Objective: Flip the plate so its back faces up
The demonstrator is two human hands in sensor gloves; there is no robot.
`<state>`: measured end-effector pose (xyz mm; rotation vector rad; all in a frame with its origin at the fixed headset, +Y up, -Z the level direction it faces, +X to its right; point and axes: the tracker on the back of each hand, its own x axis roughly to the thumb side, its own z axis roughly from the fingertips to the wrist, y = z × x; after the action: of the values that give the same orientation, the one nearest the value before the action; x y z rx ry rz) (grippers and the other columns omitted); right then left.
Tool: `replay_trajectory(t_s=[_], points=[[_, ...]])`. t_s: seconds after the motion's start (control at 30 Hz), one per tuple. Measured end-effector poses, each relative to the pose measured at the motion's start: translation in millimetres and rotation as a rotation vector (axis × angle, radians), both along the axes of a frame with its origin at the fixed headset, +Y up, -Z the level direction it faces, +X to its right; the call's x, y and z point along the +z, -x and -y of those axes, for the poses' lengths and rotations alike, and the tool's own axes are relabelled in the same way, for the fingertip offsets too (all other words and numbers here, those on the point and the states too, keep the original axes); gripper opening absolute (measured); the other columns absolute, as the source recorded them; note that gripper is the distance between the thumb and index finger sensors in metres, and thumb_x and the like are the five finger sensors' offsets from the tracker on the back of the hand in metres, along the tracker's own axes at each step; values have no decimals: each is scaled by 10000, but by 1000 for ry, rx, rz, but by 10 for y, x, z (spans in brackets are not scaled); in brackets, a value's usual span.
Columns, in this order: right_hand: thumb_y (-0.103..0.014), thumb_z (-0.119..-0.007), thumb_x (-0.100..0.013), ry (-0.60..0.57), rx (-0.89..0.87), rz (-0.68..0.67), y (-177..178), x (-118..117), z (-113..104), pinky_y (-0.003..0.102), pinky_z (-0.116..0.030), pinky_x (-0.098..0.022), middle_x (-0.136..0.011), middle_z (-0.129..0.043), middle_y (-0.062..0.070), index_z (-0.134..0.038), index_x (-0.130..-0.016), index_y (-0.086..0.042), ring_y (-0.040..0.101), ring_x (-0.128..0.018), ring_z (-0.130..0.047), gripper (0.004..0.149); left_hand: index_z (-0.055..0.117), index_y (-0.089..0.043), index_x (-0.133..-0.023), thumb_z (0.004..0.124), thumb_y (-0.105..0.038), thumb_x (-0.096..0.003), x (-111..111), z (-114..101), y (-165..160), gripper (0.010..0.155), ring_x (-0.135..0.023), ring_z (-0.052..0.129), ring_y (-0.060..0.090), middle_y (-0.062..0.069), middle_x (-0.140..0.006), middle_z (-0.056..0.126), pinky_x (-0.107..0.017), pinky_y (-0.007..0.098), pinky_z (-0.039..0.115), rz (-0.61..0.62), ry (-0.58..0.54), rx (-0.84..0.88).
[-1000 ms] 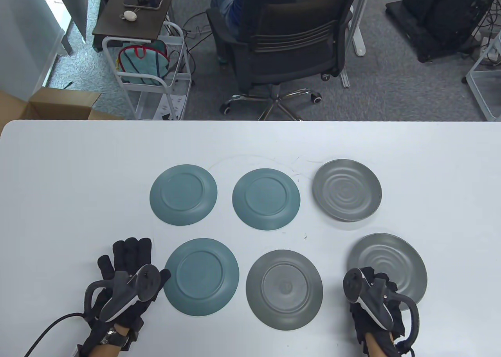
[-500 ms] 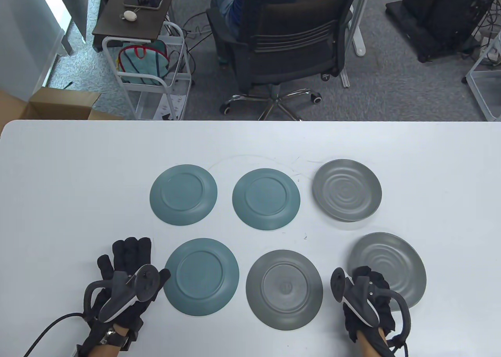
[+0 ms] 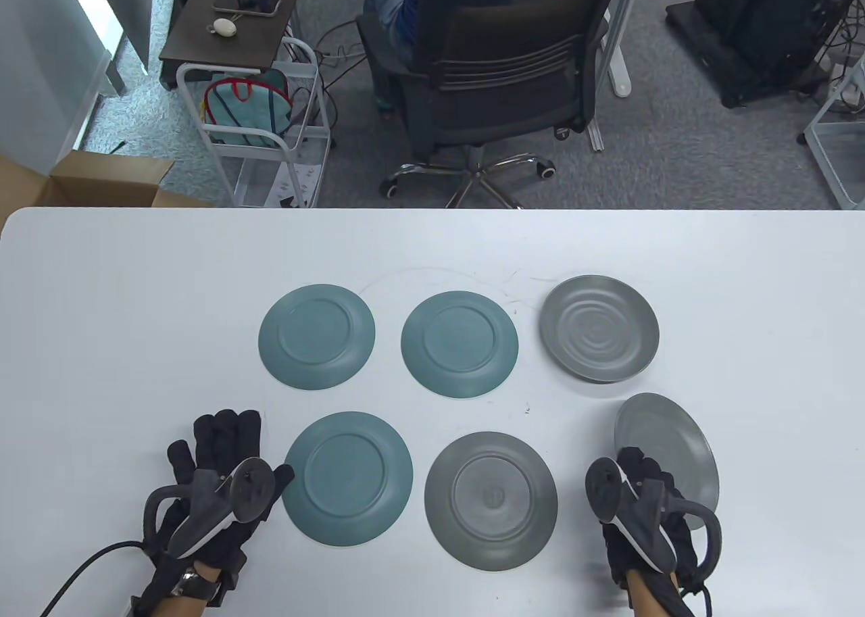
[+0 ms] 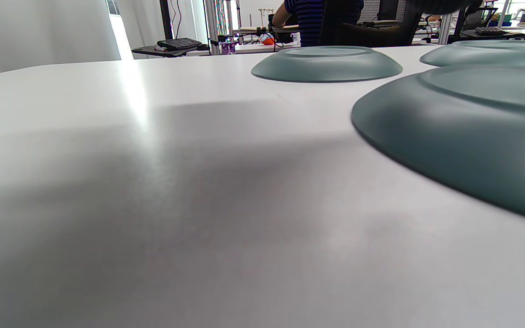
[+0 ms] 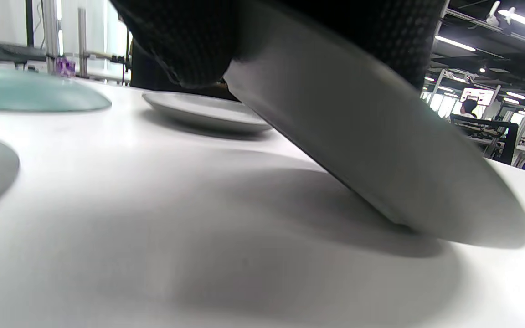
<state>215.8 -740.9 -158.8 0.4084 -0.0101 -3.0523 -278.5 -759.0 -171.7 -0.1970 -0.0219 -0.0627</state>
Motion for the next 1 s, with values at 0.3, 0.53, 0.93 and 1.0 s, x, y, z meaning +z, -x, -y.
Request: replay_trajectory(t_s=[0.3,0.53,0.93,1.0], points=[[-264,-790,-481,-131,-261,51,-228,80,-341,393,-831,-399,-803,-859,203,-698,-908,-45,373,-607,-925,490,233,-149,-1205,513,-704,-559,3,2,-1,897,-1161,362,507,219,-1208,290,-758,725,354,-1,2,0],[-271,-808,-474,-216,-450,98,-421,143,-492,384,-834,-374,-772,-879,193,-714,-890,-47,359,-578,-937,481,233,-148,-1205,514,-704,-559,3,3,-1,897,-1161,362,508,221,-1208,291,-758,725,353,0,1,2],[-278,-828,-468,-282,-698,147,-676,194,-559,361,-842,-343,-746,-892,182,-715,-884,-49,338,-543,-951,488,233,-147,-1204,514,-704,-558,1,2,4,898,-1160,365,507,219,-1208,293,-757,725,355,0,-1,4],[-276,-830,-467,-295,-737,157,-700,200,-548,359,-840,-341,-745,-890,180,-710,-888,-50,335,-540,-950,493,233,-148,-1204,513,-704,-558,1,3,3,898,-1160,365,508,220,-1208,292,-758,726,353,1,-1,5]])
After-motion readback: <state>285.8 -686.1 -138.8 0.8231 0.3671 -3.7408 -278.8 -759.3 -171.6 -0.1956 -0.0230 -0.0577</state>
